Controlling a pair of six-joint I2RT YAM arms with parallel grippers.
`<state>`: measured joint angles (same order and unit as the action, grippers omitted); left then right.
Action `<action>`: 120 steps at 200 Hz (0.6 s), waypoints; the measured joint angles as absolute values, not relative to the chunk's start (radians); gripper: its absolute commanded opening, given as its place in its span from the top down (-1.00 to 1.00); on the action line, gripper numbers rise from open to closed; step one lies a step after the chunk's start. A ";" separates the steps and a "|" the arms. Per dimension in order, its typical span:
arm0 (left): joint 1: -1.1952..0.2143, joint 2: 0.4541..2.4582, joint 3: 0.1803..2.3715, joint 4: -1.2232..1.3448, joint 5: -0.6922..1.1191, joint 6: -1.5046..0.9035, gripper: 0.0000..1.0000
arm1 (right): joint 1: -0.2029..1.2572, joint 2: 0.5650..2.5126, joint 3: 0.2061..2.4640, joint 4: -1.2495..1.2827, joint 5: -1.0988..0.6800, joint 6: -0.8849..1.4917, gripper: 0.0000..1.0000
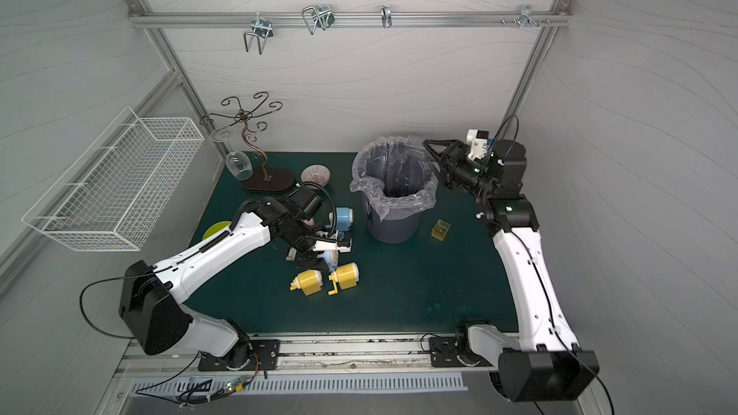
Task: Take out the pencil sharpener tray and clean the shavings
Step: Pour the shavings into the trash bin, then place the pencil sharpener at the center of the board, then place the container at the center of the board.
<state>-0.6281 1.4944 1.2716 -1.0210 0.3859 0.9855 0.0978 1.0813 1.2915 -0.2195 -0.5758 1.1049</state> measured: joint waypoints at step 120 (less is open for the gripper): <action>-0.622 1.666 1.310 -0.872 0.213 0.883 1.00 | 0.318 0.641 0.554 -0.137 0.576 0.449 1.00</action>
<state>-0.6220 1.6657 1.3102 -0.8719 0.2127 0.8829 0.3180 0.6411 0.5537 -0.1371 0.5758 0.4492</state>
